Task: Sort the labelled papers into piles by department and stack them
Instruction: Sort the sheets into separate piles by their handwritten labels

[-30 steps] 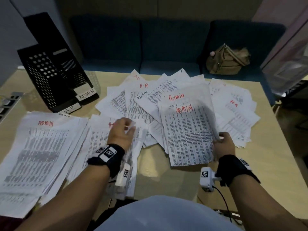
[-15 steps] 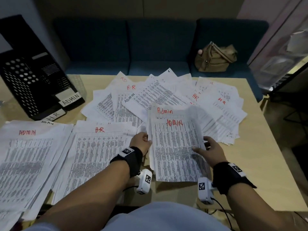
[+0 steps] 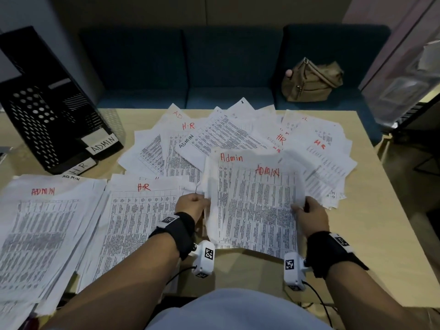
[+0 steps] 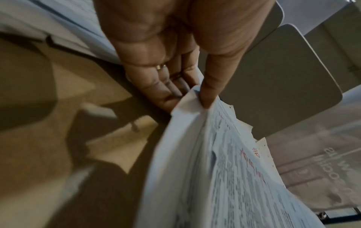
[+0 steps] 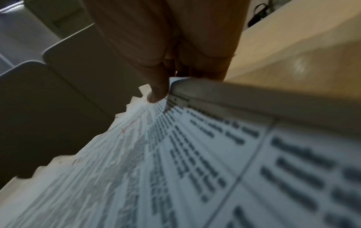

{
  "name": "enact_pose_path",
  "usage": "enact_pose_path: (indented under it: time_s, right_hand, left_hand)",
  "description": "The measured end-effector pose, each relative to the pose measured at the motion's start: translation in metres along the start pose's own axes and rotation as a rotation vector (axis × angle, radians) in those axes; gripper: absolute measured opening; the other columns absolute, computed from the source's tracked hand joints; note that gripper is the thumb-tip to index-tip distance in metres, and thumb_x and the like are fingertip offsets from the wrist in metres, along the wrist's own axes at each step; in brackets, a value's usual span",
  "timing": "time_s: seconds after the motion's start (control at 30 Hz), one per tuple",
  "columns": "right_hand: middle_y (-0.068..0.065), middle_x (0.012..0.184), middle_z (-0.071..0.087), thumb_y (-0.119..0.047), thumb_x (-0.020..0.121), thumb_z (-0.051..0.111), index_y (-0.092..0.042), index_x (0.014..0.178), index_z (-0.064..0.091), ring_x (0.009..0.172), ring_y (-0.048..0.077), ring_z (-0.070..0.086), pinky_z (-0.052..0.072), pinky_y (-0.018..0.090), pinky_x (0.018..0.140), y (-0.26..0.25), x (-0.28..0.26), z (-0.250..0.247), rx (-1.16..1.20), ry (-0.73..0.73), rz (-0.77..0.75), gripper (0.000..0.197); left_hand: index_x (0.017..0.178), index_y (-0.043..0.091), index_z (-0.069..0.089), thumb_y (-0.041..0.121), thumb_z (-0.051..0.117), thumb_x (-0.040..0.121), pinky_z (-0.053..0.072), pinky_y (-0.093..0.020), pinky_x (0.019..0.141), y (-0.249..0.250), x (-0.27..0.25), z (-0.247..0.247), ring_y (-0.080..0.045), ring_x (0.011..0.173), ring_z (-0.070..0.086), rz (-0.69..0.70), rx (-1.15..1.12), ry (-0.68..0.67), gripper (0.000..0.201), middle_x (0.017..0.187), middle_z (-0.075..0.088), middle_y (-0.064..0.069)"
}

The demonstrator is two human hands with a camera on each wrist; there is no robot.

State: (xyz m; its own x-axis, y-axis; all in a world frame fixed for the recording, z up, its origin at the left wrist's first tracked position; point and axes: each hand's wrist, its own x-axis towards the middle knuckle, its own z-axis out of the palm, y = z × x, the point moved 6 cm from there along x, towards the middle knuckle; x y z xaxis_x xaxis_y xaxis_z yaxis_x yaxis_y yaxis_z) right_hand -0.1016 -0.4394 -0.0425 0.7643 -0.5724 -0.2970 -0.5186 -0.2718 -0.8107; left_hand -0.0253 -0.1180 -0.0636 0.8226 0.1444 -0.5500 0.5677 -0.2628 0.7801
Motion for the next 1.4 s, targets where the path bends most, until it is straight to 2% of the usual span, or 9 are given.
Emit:
enact_pose_path:
  time_s: [0.13,0.4,0.53,0.7,0.9,1.0,1.13,1.27,1.4]
  right_hand:
    - [0.004,0.090,0.066,-0.015,0.086,0.066,-0.013,0.109,0.065,0.078,0.019,0.063,0.048,0.023,0.068,-0.006,-0.005,0.025,-0.007,-0.102,0.030,0.023]
    - [0.014,0.092,0.062,-0.007,0.085,0.064,-0.006,0.110,0.063,0.085,0.030,0.058,0.046,0.033,0.075,0.007,-0.001,-0.010,0.002,0.151,0.125,0.026]
    - [0.020,0.105,0.065,-0.009,0.087,0.064,-0.003,0.117,0.061,0.099,0.038,0.061,0.050,0.042,0.087,0.019,0.007,-0.029,-0.026,0.223,0.153,0.031]
    - [0.015,0.095,0.064,-0.009,0.088,0.063,-0.009,0.107,0.061,0.089,0.031,0.061,0.048,0.036,0.080,0.007,-0.002,-0.008,0.086,0.074,0.130,0.019]
    - [0.014,0.082,0.064,-0.017,0.085,0.061,-0.011,0.078,0.059,0.073,0.028,0.058,0.041,0.028,0.062,-0.016,-0.019,0.040,-0.245,-0.176,-0.100,0.010]
    - [0.015,0.090,0.057,-0.012,0.085,0.062,-0.007,0.084,0.062,0.076,0.027,0.052,0.033,0.028,0.062,-0.028,-0.024,0.059,-0.389,-0.291,-0.237,0.006]
    - [-0.002,0.084,0.061,-0.021,0.087,0.065,-0.018,0.092,0.057,0.074,0.013,0.058,0.039,0.024,0.059,-0.052,-0.028,0.050,-0.174,-0.206,-0.221,0.010]
    - [0.001,0.106,0.062,-0.026,0.089,0.064,-0.017,0.109,0.053,0.097,0.020,0.060,0.047,0.029,0.078,-0.077,-0.007,0.047,-0.196,-0.050,-0.354,0.024]
    - [0.012,0.144,0.042,-0.036,0.083,0.069,-0.012,0.139,0.038,0.133,0.029,0.039,0.037,0.040,0.107,-0.079,0.017,0.099,-0.547,-0.273,-0.443,0.068]
  left_hand:
    - [0.060,0.016,0.059,0.010,0.073,0.078,0.048,-0.026,0.059,0.001,-0.003,0.011,-0.021,0.059,0.056,0.022,0.062,-0.020,0.024,0.062,0.062,-0.004]
    - [0.070,0.015,0.035,0.020,0.055,0.095,0.025,-0.027,0.051,0.008,-0.002,0.004,-0.016,0.062,0.038,0.031,0.166,0.080,0.032,0.064,0.037,0.001]
    - [0.097,0.006,0.051,0.020,0.049,0.097,0.033,-0.026,0.071,0.009,-0.001,0.002,-0.021,0.086,0.049,0.030,0.212,0.077,0.014,0.082,0.052,-0.003]
    - [0.119,-0.005,0.051,0.020,0.039,0.101,0.041,-0.035,0.091,0.016,-0.013,0.009,-0.036,0.114,0.053,0.053,0.239,0.023,0.033,0.121,0.056,-0.027]
    - [0.144,0.018,0.035,0.066,0.066,0.073,0.037,-0.040,0.109,0.017,-0.029,0.027,-0.026,0.131,0.046,0.075,0.096,-0.169,0.091,0.142,0.049,-0.002]
    - [0.129,0.017,0.050,0.030,0.085,0.067,0.048,-0.038,0.098,0.009,-0.030,0.033,-0.020,0.111,0.061,0.122,0.212,-0.215,0.072,0.121,0.064,0.000]
    - [0.114,0.008,0.061,0.005,0.065,0.084,0.051,-0.026,0.068,0.012,-0.029,0.010,-0.020,0.083,0.062,0.133,0.137,-0.043,0.031,0.096,0.067,-0.006]
    - [0.118,0.007,0.060,0.006,0.058,0.090,0.052,-0.032,0.076,0.006,-0.014,-0.039,-0.026,0.087,0.063,0.050,-0.027,0.190,0.028,0.108,0.068,-0.013]
    - [0.119,0.002,0.059,0.009,0.058,0.090,0.050,-0.038,0.089,-0.004,-0.002,-0.084,-0.035,0.103,0.063,-0.014,-0.049,0.347,0.030,0.119,0.065,-0.018]
